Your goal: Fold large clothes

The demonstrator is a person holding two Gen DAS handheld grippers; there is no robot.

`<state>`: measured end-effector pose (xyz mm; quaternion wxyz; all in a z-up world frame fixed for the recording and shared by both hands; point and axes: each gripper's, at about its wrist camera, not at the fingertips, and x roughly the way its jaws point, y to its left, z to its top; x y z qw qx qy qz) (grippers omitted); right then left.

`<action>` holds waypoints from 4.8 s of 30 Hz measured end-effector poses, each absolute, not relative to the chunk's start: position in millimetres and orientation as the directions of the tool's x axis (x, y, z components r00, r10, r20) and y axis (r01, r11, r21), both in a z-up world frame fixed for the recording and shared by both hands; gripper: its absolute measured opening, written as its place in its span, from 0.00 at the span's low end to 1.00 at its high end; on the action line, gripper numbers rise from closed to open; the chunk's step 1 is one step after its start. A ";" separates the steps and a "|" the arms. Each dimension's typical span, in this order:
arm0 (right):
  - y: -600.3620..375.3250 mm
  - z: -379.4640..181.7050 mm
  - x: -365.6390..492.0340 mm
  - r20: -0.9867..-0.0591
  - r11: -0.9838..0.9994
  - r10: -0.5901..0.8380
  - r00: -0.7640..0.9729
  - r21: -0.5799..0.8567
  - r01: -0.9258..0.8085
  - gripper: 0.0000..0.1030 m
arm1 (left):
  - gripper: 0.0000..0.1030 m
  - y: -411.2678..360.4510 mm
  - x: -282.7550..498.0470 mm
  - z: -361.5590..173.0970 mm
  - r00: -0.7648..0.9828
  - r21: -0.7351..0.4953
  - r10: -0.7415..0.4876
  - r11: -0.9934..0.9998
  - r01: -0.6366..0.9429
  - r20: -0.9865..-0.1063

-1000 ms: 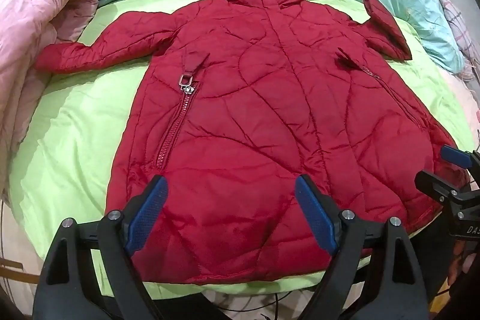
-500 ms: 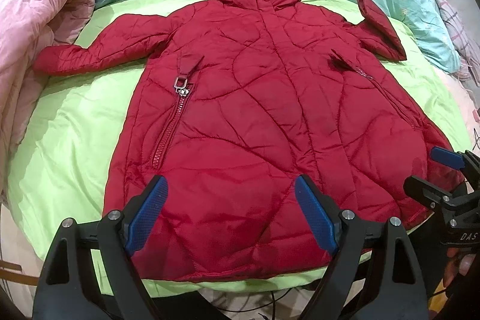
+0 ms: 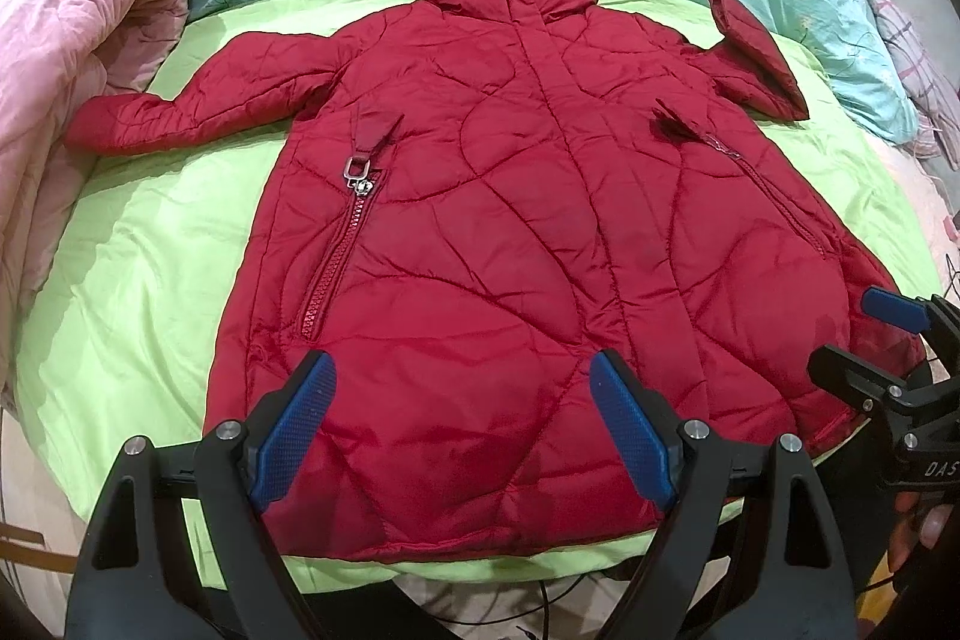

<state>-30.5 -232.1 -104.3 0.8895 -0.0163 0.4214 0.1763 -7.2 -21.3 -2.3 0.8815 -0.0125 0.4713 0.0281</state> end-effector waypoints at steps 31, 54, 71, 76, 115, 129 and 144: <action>-231.5 -97.7 -30.1 -0.746 0.934 0.307 0.590 0.120 -0.335 1.00 | 0.85 -22.9 -6.4 -1.9 0.554 0.002 0.036 0.998 -0.061 -0.832; -235.3 -93.2 -17.5 -0.731 0.937 0.311 0.607 0.130 -0.323 1.00 | 0.85 -15.5 6.9 -12.1 0.530 -0.016 0.027 0.997 -0.076 -0.848; -293.6 -59.5 54.0 -0.656 0.976 0.209 0.725 0.090 -0.199 0.98 | 0.85 6.2 42.9 -15.1 0.514 -0.064 0.007 0.991 -0.119 -0.857; -306.3 -53.7 83.4 -0.647 0.982 0.182 0.741 0.075 -0.175 0.97 | 0.85 5.0 54.3 -12.5 0.524 -0.009 0.049 0.994 -0.107 -0.851; -362.7 -55.7 284.7 -0.643 0.997 0.074 0.762 0.026 -0.075 0.11 | 0.85 -1.4 116.0 -30.4 0.495 -0.034 0.018 0.995 -0.096 -0.869; -251.7 -26.1 245.4 -0.578 0.887 0.450 0.680 0.202 -0.415 0.10 | 0.85 19.1 108.4 -22.8 0.520 -0.096 -0.017 0.987 -0.125 -0.854; -109.9 -48.4 239.8 -0.620 0.707 0.662 0.422 0.328 -0.626 0.06 | 0.85 85.2 109.7 -20.0 0.562 -0.254 -0.098 0.945 -0.206 -0.821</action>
